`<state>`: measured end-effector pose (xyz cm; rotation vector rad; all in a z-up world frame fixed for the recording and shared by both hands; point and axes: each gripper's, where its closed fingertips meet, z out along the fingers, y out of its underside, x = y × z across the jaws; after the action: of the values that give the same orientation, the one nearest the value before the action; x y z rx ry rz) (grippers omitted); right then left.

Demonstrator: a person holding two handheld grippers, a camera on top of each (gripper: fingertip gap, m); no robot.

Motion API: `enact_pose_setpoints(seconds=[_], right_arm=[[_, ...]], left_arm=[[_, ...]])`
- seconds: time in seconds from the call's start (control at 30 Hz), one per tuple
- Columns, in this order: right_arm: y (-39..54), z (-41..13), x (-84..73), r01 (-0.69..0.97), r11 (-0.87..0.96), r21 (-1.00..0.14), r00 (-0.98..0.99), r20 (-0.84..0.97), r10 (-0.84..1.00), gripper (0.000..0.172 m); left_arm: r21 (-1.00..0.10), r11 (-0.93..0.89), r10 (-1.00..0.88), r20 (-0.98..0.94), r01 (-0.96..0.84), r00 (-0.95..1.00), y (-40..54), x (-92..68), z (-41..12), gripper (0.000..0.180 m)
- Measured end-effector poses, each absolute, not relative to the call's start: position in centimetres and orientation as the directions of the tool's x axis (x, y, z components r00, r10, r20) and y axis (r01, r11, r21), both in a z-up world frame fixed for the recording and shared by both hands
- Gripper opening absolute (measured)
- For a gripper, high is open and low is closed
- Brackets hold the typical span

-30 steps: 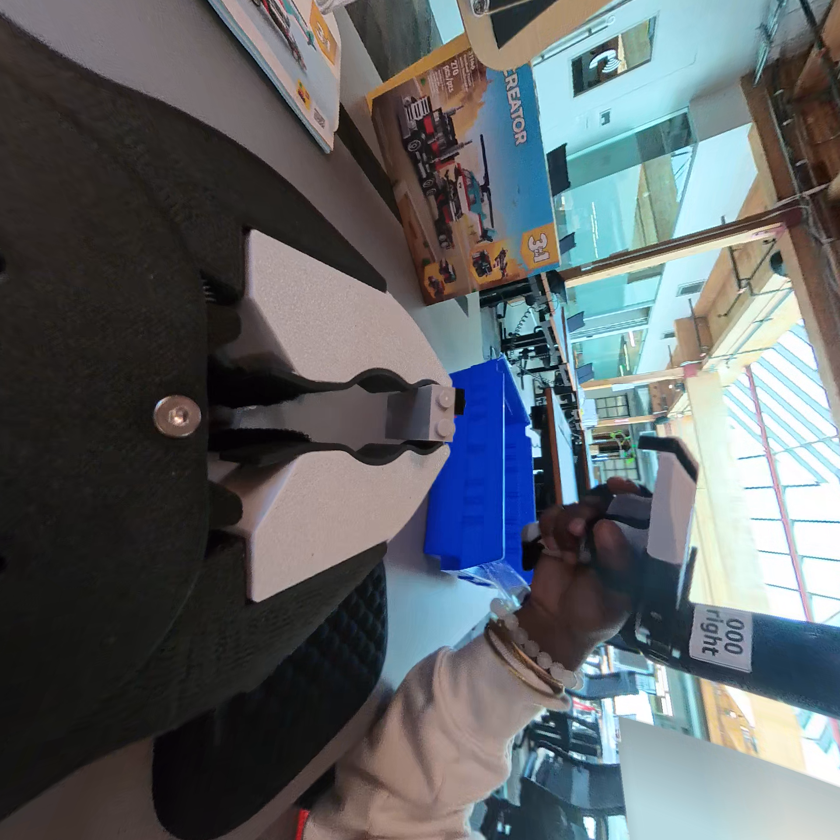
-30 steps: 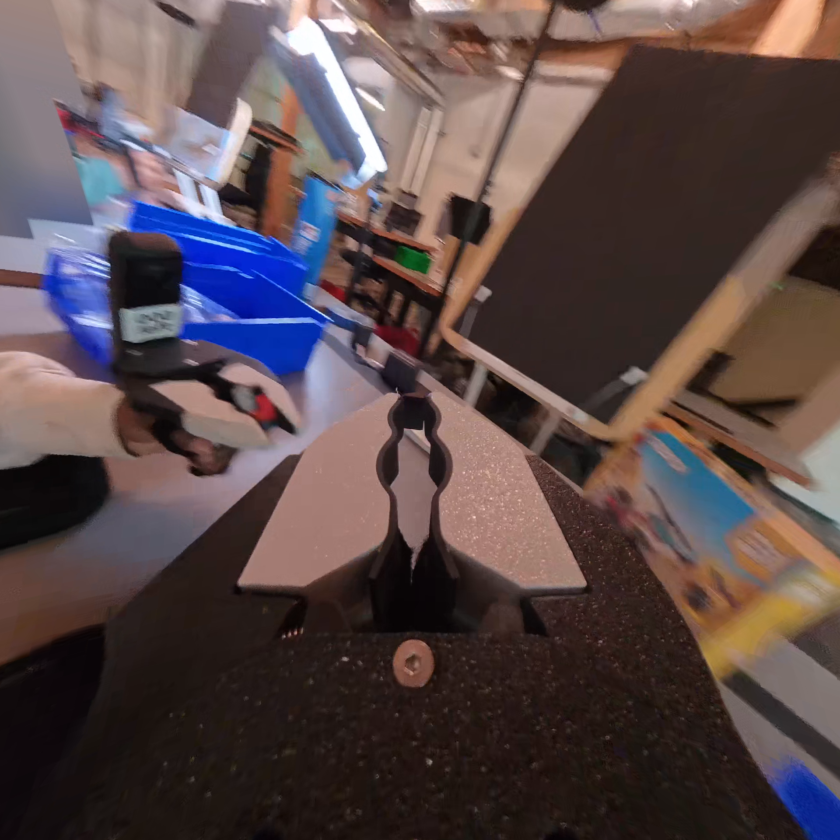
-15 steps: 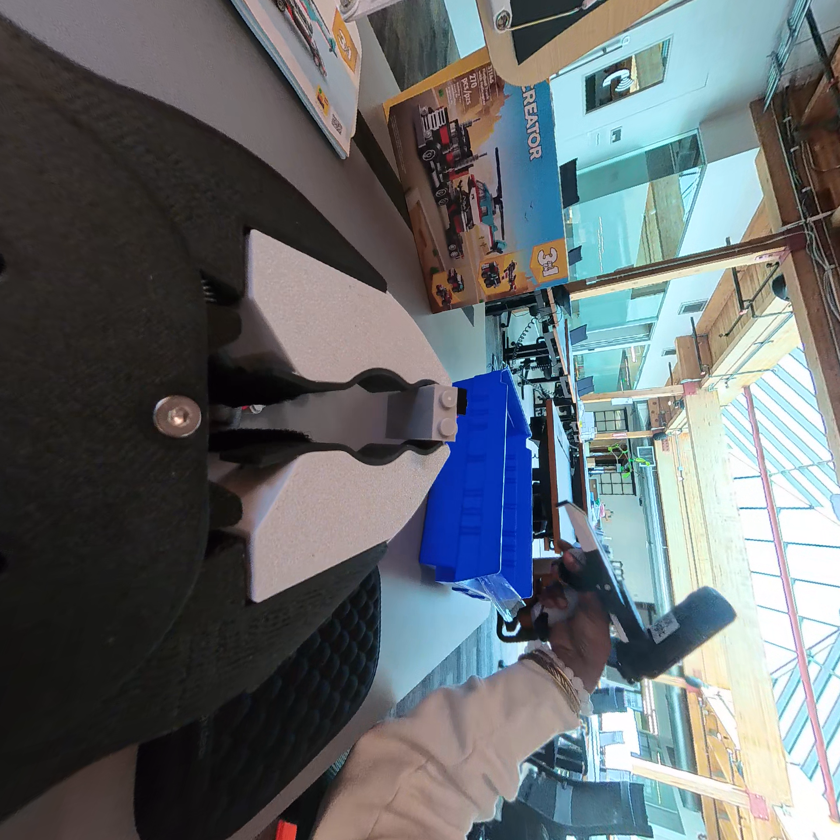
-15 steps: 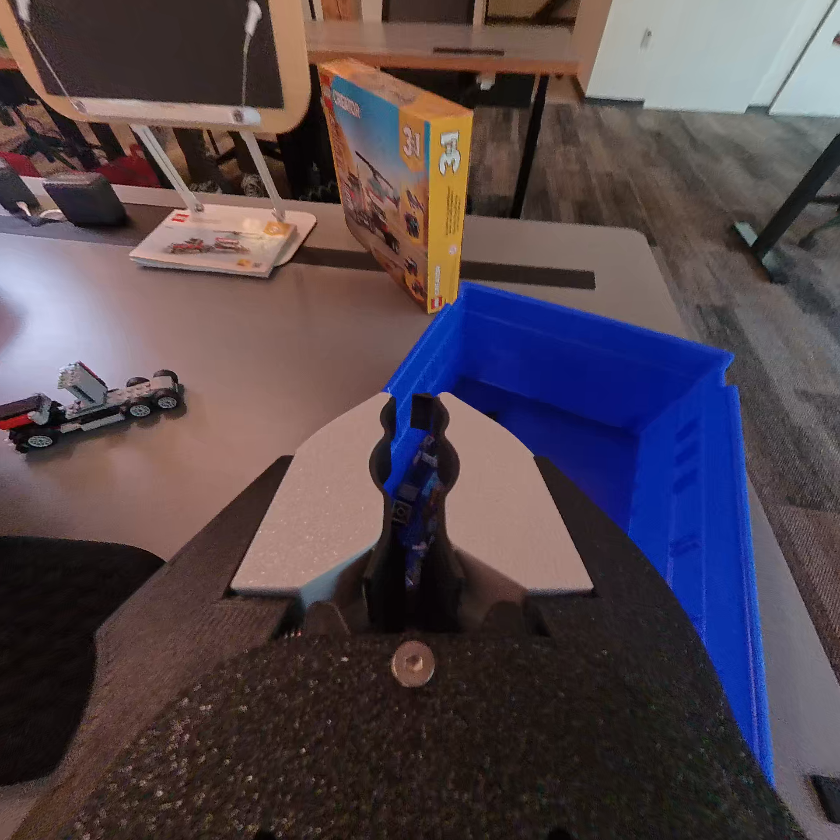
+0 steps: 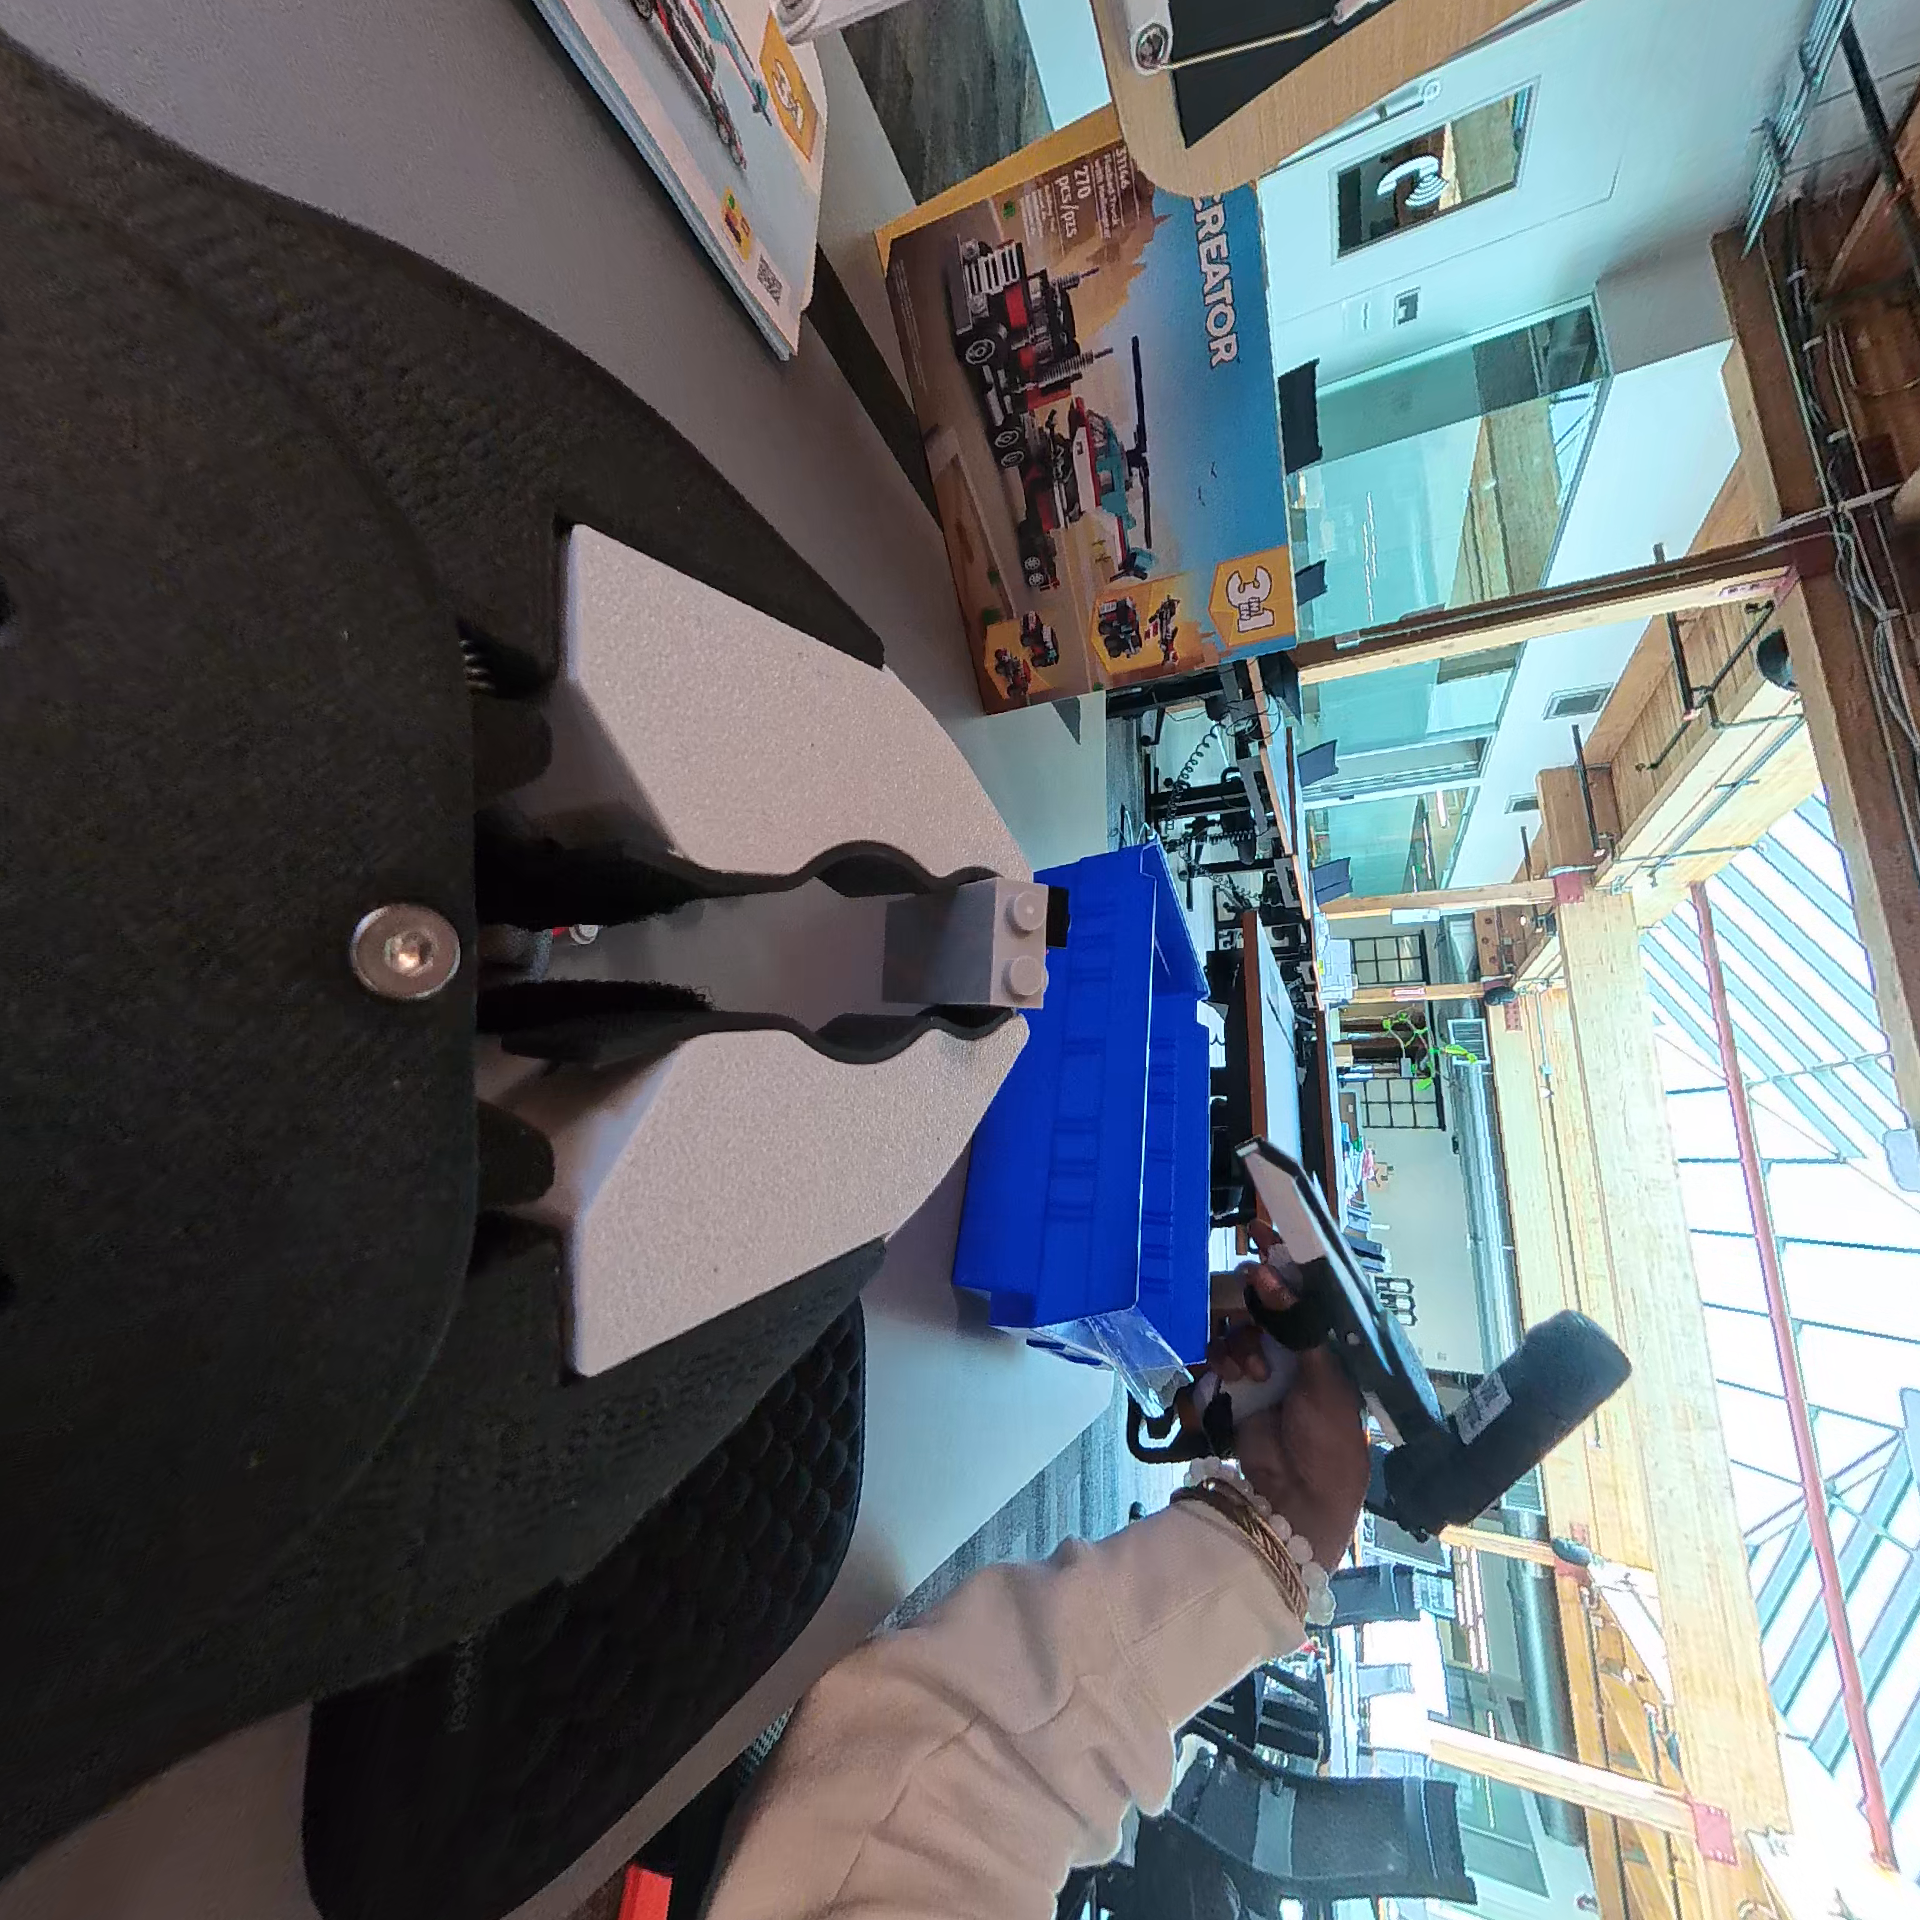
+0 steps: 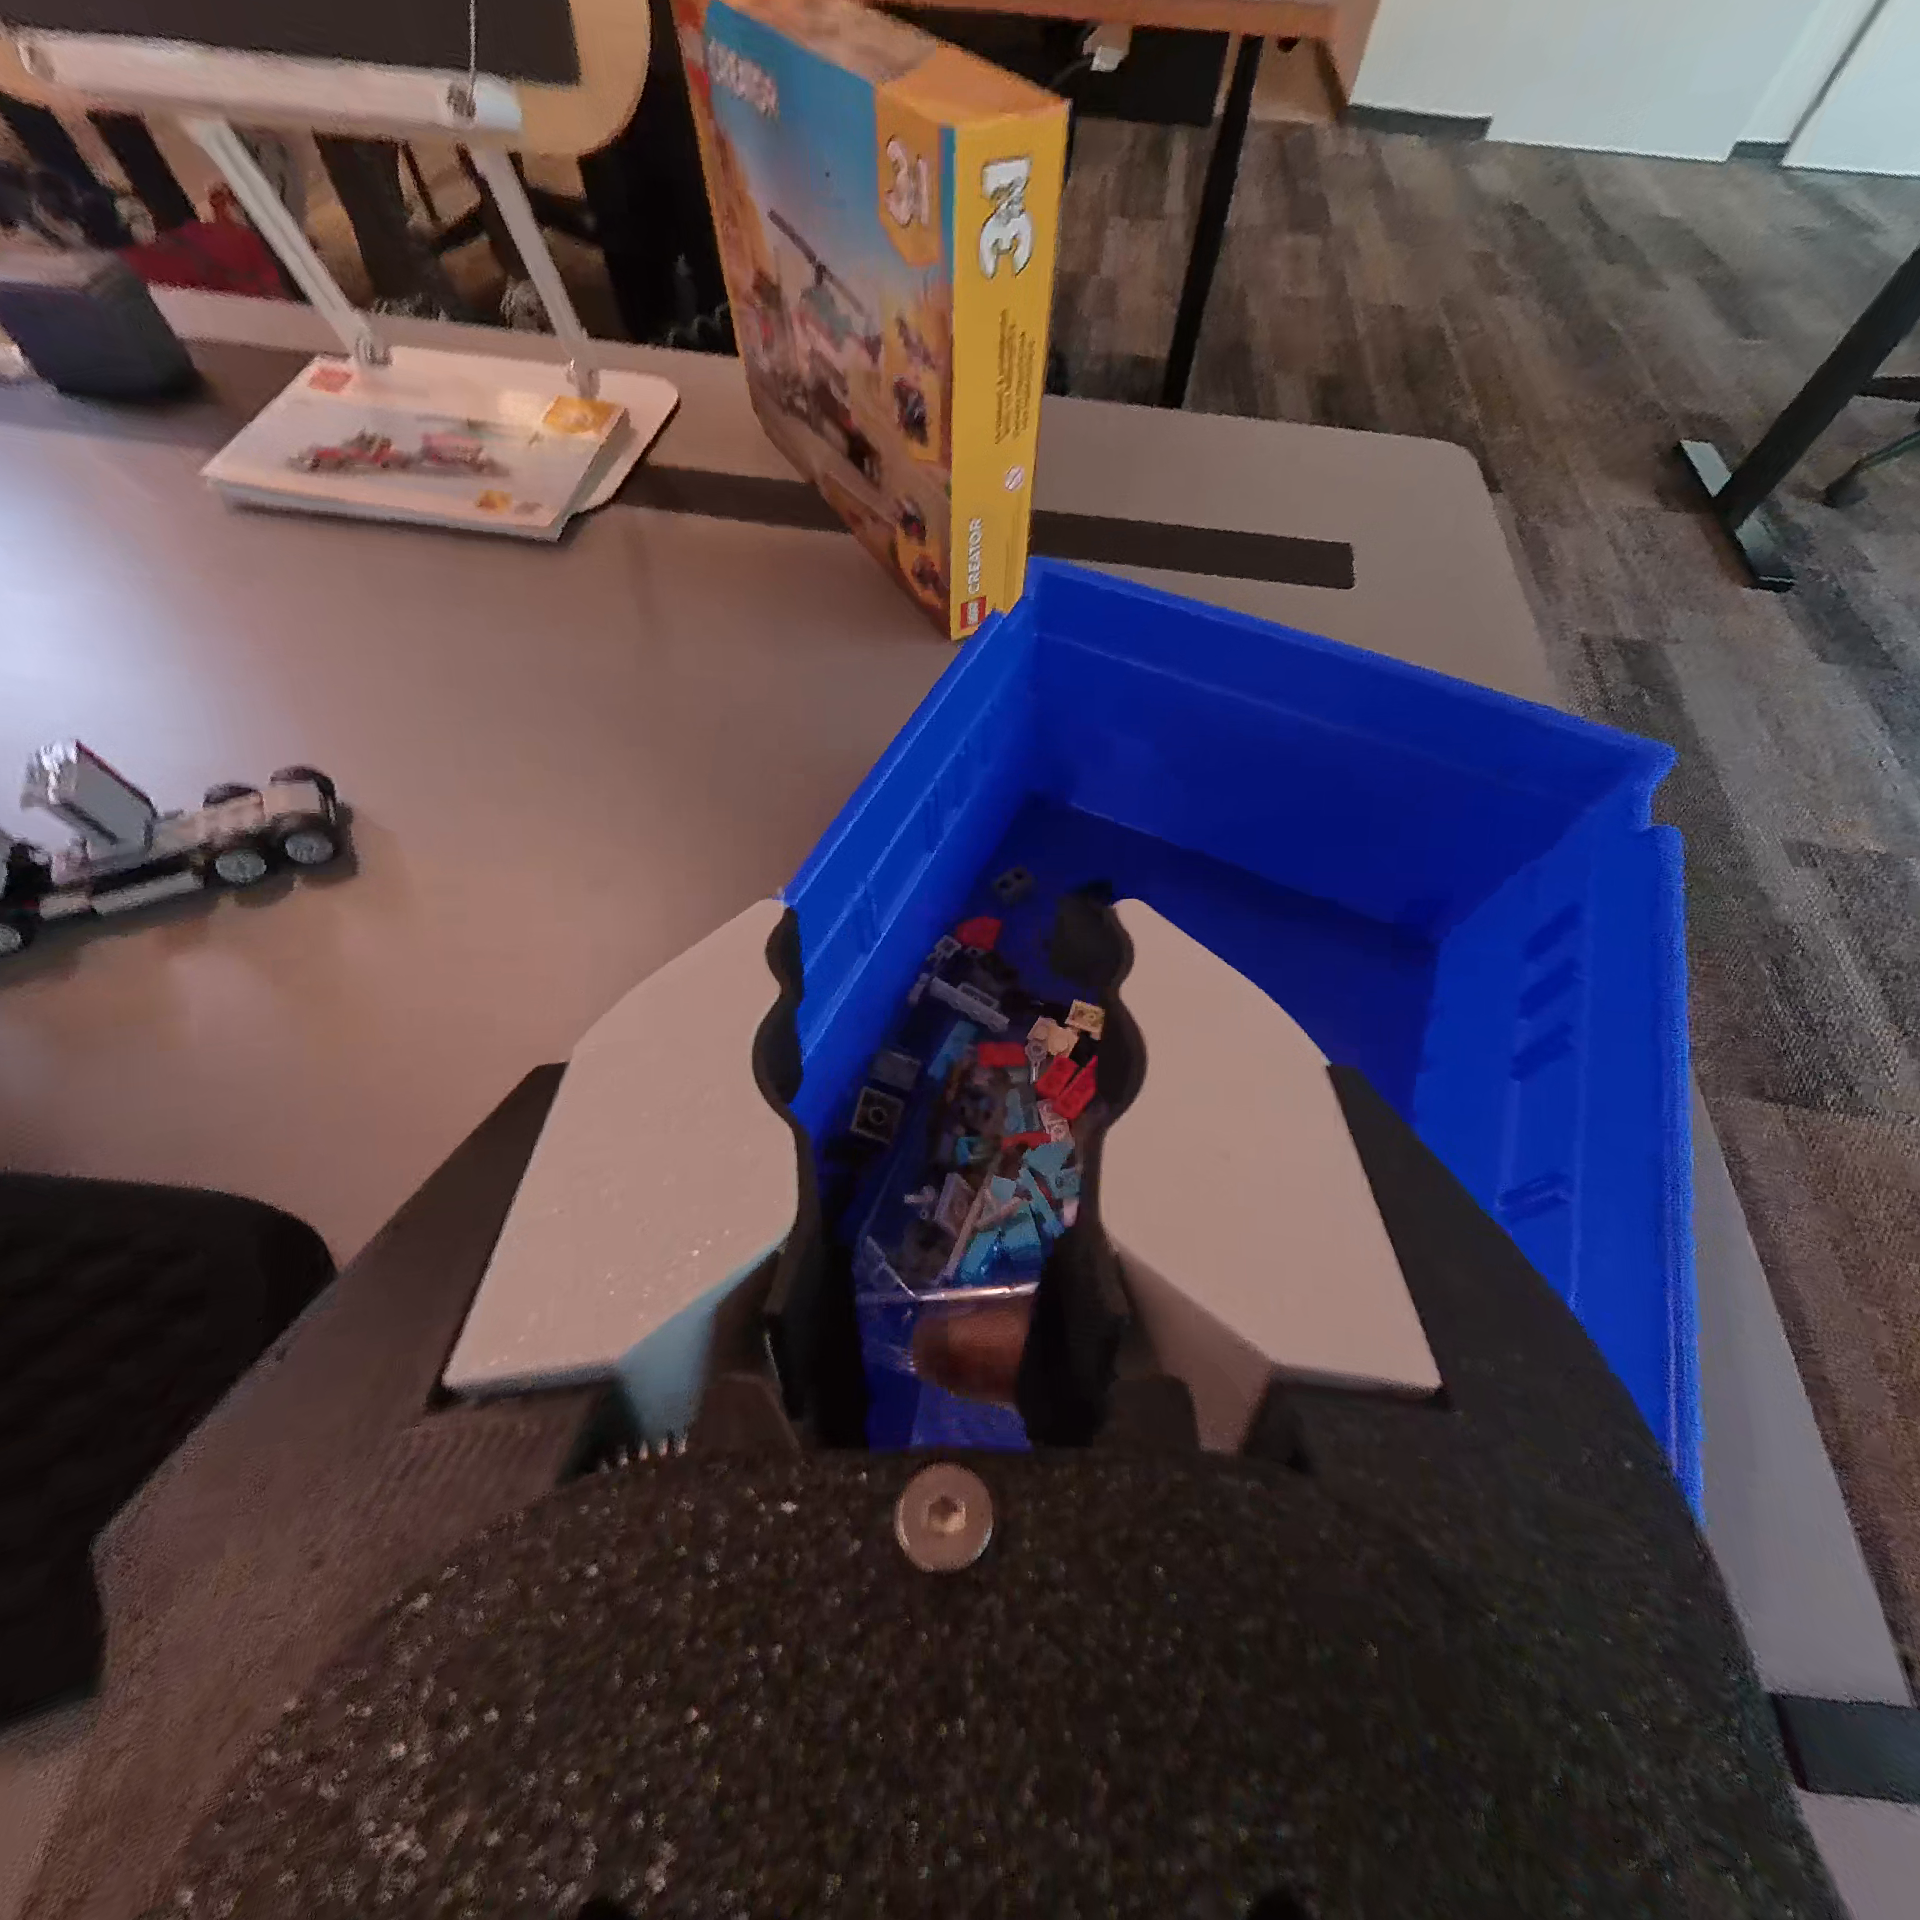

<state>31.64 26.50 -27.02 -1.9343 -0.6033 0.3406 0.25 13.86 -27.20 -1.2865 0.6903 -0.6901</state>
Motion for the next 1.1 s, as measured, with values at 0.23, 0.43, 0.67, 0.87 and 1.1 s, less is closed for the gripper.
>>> enact_pose_setpoints(seconds=[0.23,0.43,0.67,0.87,1.1], right_arm=[[26.4,-27.9,31.3,0.381,-0.322,-0.867,0.808,0.142,0.572,0.072],[26.0,-27.8,31.6,0.490,-0.269,-0.829,0.779,0.277,0.563,0.051],[25.7,-27.9,32.3,0.661,-0.236,-0.712,0.695,0.463,0.550,0.040],[26.0,-27.1,31.9,0.695,-0.175,-0.698,0.664,0.528,0.529,0.003],[26.0,-26.4,31.7,0.677,-0.138,-0.723,0.672,0.531,0.516,0.028]], left_arm=[[-0.987,0.151,-0.781,-0.081,0.061,0.620,13.9,0.3,-27.3,0.018],[-0.987,0.153,-0.781,-0.087,0.054,0.619,13.8,0.4,-27.3,0.018],[-0.987,0.153,-0.781,-0.090,0.049,0.617,13.8,0.4,-27.4,0.018],[-0.987,0.155,-0.781,-0.098,0.040,0.617,13.8,0.6,-27.5,0.018],[-0.987,0.152,-0.782,-0.094,0.043,0.617,13.8,0.6,-27.5,0.018]])
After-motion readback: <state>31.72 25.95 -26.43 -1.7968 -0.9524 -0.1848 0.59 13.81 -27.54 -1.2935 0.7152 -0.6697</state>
